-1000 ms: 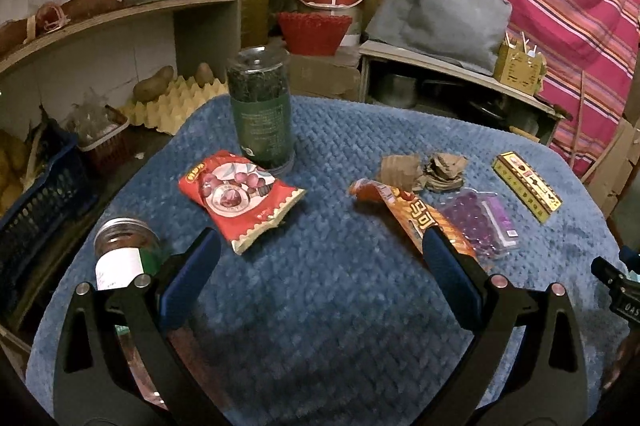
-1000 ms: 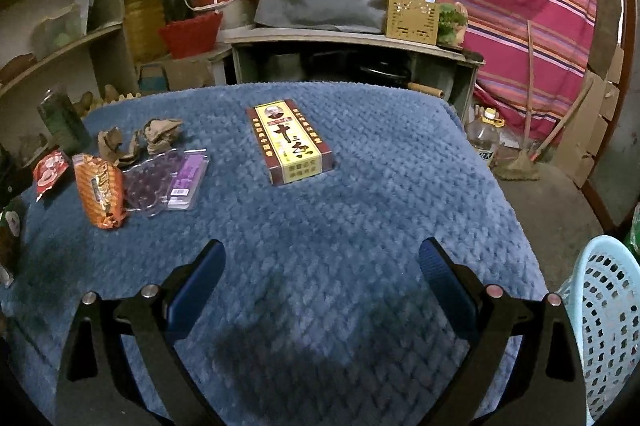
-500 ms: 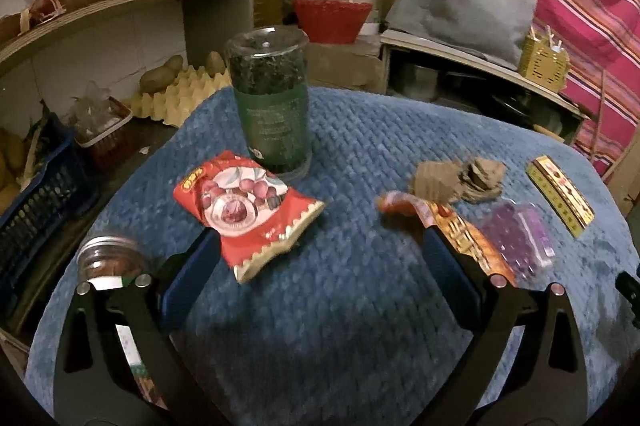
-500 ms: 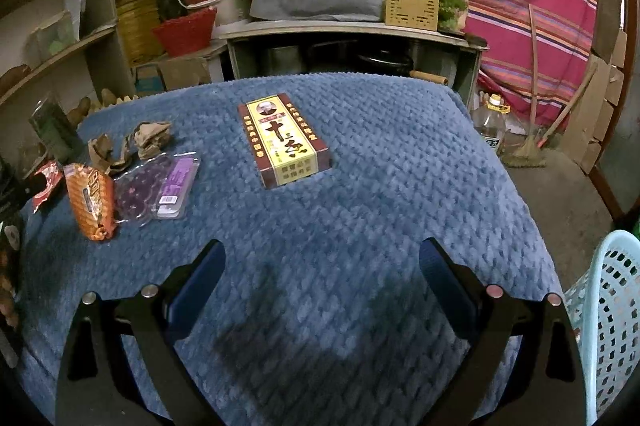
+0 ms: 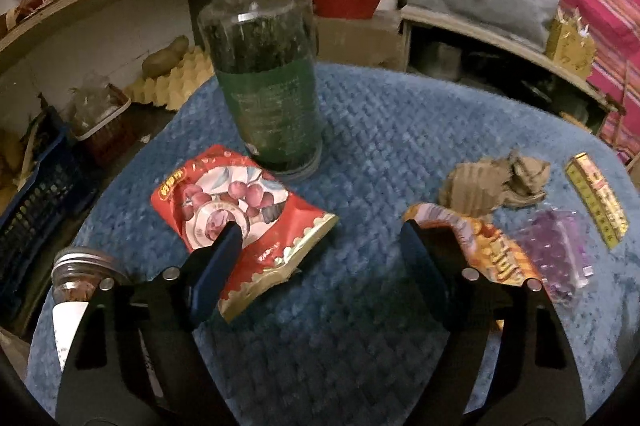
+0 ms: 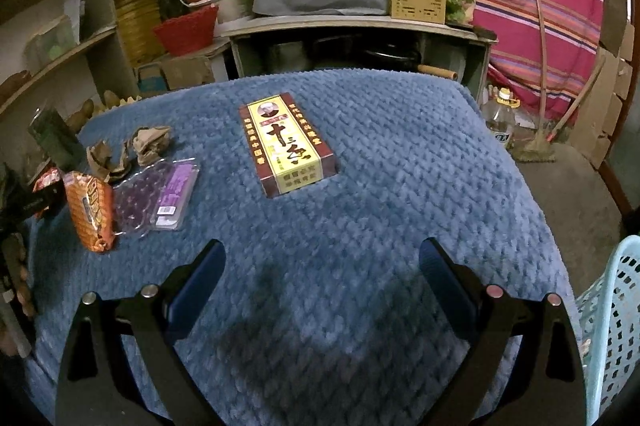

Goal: Collect trash
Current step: 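Grasp the red candy bag with the left gripper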

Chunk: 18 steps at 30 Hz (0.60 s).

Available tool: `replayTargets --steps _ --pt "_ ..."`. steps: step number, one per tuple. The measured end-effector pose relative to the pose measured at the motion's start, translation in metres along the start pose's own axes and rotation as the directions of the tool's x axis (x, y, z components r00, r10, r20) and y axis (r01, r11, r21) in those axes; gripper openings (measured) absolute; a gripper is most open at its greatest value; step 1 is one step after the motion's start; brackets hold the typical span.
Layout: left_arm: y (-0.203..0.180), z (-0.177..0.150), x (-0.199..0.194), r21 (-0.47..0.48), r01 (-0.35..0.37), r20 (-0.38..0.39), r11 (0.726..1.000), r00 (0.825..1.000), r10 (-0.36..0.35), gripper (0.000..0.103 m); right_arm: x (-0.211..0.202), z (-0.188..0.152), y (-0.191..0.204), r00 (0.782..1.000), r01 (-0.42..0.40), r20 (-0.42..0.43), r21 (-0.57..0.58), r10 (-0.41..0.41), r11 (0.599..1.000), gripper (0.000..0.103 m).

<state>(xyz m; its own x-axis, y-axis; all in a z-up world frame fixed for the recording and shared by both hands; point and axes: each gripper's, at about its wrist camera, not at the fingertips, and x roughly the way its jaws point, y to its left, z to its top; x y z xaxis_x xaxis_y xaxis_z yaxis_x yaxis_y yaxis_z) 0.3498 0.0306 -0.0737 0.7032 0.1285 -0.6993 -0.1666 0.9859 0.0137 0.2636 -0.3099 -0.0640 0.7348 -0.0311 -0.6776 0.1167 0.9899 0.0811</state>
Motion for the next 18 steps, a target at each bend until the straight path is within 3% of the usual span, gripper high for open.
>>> replayTargets --steps 3,5,7,11,13,18 --pt "0.002 -0.001 0.01 -0.008 -0.027 -0.041 1.0 0.999 0.027 0.078 0.002 0.001 0.001 1.0 -0.002 -0.002 -0.003 0.002 1.0 0.095" --pt "0.003 -0.002 0.012 -0.014 -0.024 -0.048 1.0 0.999 0.024 0.072 0.002 0.001 0.003 1.0 -0.003 -0.004 -0.009 0.003 1.0 0.095" --pt "0.004 -0.003 0.012 -0.018 -0.015 -0.051 1.0 0.999 0.014 0.055 0.002 0.001 0.006 1.0 -0.002 -0.002 -0.019 0.002 1.0 0.095" --pt "0.009 -0.003 0.013 -0.034 0.016 -0.053 0.999 0.998 -0.018 0.032 0.002 0.001 0.011 1.0 0.006 -0.001 -0.042 -0.006 0.999 0.095" --pt "0.011 -0.004 0.013 -0.048 0.041 -0.062 0.998 0.997 -0.044 0.001 0.001 0.0 0.011 1.0 0.011 0.002 -0.044 -0.011 0.999 0.095" --pt "0.011 -0.006 0.01 -0.045 0.077 -0.064 0.996 0.995 -0.08 0.0 -0.003 0.0 0.015 1.0 0.025 0.01 -0.051 -0.024 0.998 0.095"
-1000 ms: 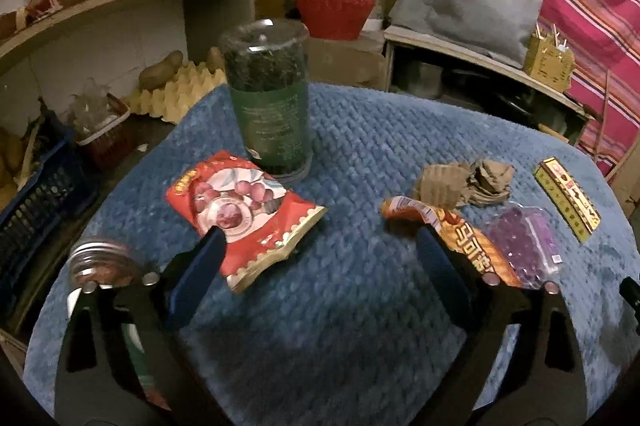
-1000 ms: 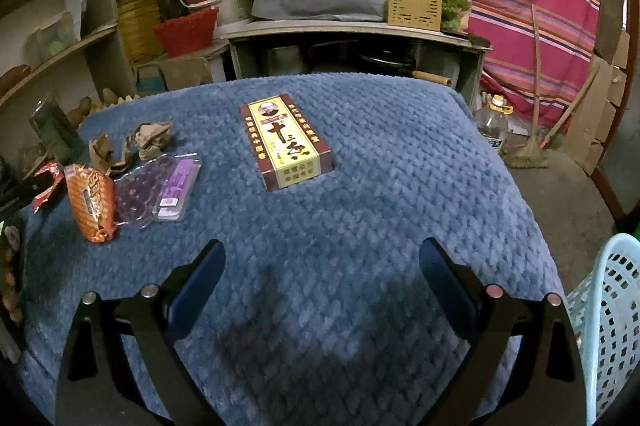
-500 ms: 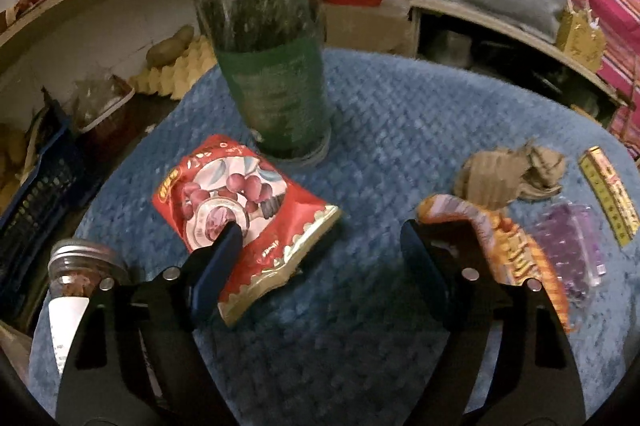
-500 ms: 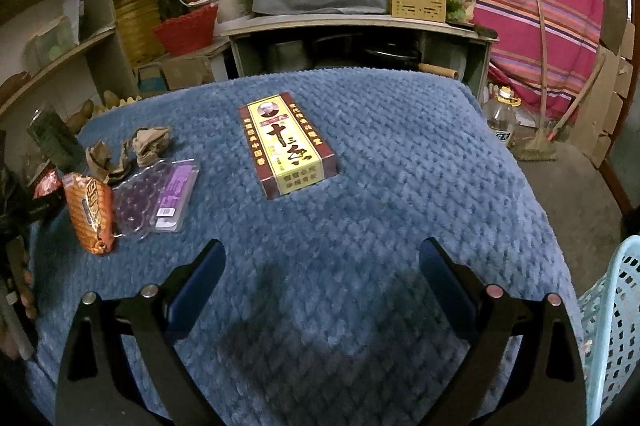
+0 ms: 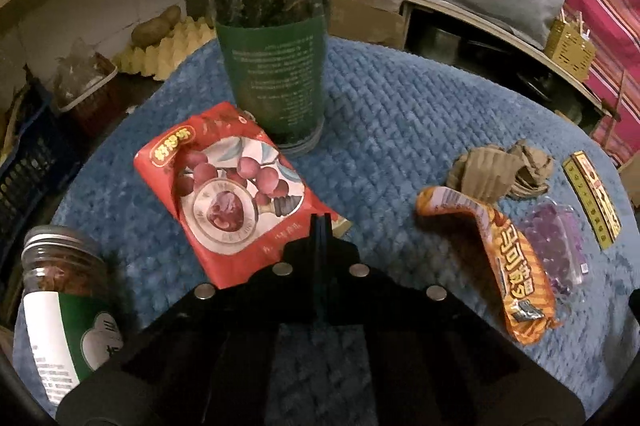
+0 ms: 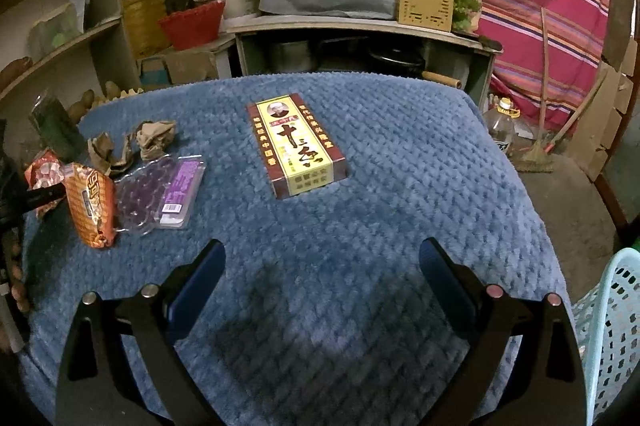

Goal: Collect trash
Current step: 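Grasp the red candy bag with the left gripper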

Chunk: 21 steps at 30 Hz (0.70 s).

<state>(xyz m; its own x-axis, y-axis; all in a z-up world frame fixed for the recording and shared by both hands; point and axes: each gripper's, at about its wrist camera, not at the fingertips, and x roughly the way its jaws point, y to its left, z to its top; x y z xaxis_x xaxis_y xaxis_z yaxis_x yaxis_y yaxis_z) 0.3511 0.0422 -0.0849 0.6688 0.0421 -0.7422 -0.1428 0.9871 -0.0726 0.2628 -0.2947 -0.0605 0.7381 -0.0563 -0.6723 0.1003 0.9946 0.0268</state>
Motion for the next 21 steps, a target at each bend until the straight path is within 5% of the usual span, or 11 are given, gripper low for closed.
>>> replayTargets --steps 17,18,21 --pt "0.029 -0.003 -0.068 0.036 0.101 0.076 0.994 0.992 -0.104 0.0 -0.025 -0.006 0.039 1.0 0.011 0.028 -0.045 -0.009 0.999 0.095" --pt "0.035 0.0 -0.07 0.036 0.092 0.078 0.995 0.992 -0.094 0.004 -0.025 -0.007 0.041 1.0 0.01 0.029 -0.047 -0.008 0.999 0.095" --pt "0.059 0.011 -0.072 0.001 0.067 0.092 0.998 0.994 -0.067 0.059 -0.023 -0.009 0.045 1.0 -0.001 0.013 -0.07 0.002 0.998 0.095"
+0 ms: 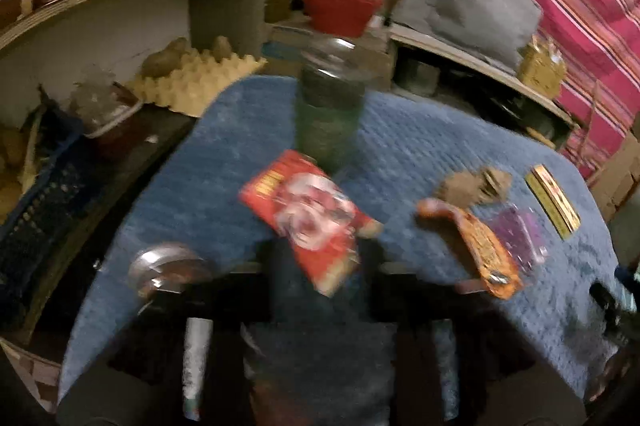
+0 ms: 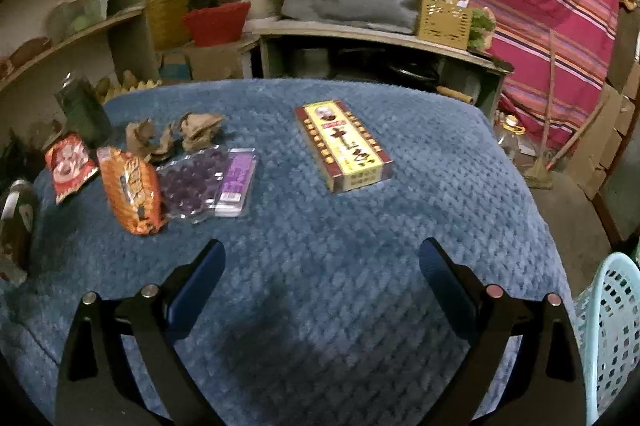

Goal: Collect trash
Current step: 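Grasp the red candy bag with the left gripper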

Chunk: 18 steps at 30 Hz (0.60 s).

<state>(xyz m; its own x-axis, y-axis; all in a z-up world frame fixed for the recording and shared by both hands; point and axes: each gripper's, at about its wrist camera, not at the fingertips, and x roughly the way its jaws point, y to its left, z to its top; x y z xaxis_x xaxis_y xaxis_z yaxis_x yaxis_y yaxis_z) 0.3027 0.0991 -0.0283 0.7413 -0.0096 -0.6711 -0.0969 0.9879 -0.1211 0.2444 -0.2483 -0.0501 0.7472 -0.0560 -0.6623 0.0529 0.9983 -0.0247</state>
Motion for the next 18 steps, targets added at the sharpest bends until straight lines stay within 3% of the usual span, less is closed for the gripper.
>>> replayTargets --steps 1,6,11,14,16,17,18 --pt "0.008 0.005 0.0 -0.013 -0.005 0.004 1.0 1.0 0.005 0.07 0.001 -0.001 0.0 1.0 0.006 -0.003 -0.008 -0.006 1.0 0.095" --pt "0.023 0.031 0.014 0.105 0.0 -0.018 0.994 1.0 0.002 0.076 0.018 -0.005 -0.008 0.999 0.009 -0.048 0.009 -0.008 1.0 0.095" --pt "0.014 0.033 0.046 0.229 -0.01 -0.094 0.973 0.995 0.032 0.076 0.026 0.003 -0.011 0.998 -0.005 -0.057 0.046 0.007 0.999 0.095" --pt "0.012 0.04 0.053 0.225 0.062 -0.127 0.972 0.991 -0.034 0.076 0.027 0.01 -0.007 0.998 0.018 -0.059 0.025 -0.016 1.0 0.095" --pt "0.009 0.044 0.057 0.257 0.065 -0.133 0.964 0.991 -0.032 0.076 0.026 0.015 -0.004 0.998 0.017 -0.058 0.021 -0.015 1.0 0.095" --pt "0.007 0.045 0.061 0.274 0.06 -0.147 0.96 0.989 -0.02 0.073 0.026 0.018 -0.002 0.998 0.014 -0.057 0.018 -0.013 1.0 0.095" --pt "0.006 0.044 0.067 0.282 0.073 -0.182 0.956 0.983 -0.022 0.062 0.026 0.02 0.0 0.998 0.013 -0.056 0.015 -0.013 1.0 0.095"
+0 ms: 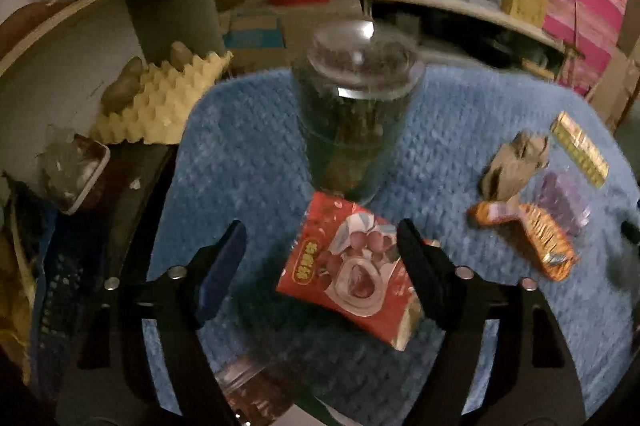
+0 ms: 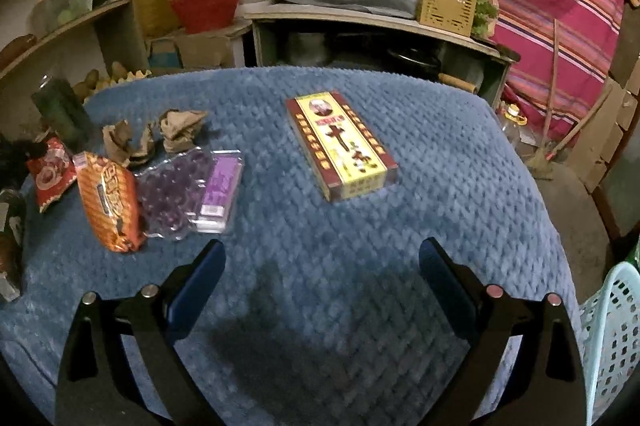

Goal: Collect trash
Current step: 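Grasp the red candy bag with the left gripper, then grasp the orange snack wrapper with the right gripper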

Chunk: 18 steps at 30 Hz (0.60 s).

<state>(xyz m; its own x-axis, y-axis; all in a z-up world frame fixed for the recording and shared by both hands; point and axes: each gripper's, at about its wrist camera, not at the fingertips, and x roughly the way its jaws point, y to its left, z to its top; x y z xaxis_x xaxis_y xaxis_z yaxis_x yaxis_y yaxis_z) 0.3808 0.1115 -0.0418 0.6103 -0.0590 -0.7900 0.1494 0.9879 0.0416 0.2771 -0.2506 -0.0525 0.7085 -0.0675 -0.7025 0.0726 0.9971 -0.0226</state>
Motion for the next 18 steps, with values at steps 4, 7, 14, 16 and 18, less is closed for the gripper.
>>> replayTargets --steps 4,7,14,16,18 --pt "-0.002 -0.005 0.014 0.01 0.051 -0.078 0.999 0.996 -0.051 0.025 -0.001 0.008 0.014 1.0 -0.001 0.006 -0.037 0.001 0.999 0.095" --pt "0.002 -0.008 0.009 -0.013 0.082 -0.052 0.997 0.995 -0.083 0.013 -0.003 0.015 0.027 1.0 -0.015 0.013 -0.058 0.016 0.998 0.095" --pt "-0.004 -0.025 -0.018 -0.052 0.07 0.027 0.996 0.997 -0.068 0.008 -0.007 0.025 0.061 0.998 -0.043 0.031 -0.124 0.047 0.991 0.095" --pt "-0.005 -0.031 -0.034 -0.078 0.058 0.065 0.995 0.996 -0.052 0.007 -0.007 0.024 0.074 0.998 -0.055 0.03 -0.146 0.06 0.988 0.095" --pt "-0.006 -0.038 -0.05 -0.1 0.051 0.102 0.994 0.994 -0.041 0.007 -0.007 0.022 0.088 0.997 -0.065 0.028 -0.176 0.071 0.982 0.095"
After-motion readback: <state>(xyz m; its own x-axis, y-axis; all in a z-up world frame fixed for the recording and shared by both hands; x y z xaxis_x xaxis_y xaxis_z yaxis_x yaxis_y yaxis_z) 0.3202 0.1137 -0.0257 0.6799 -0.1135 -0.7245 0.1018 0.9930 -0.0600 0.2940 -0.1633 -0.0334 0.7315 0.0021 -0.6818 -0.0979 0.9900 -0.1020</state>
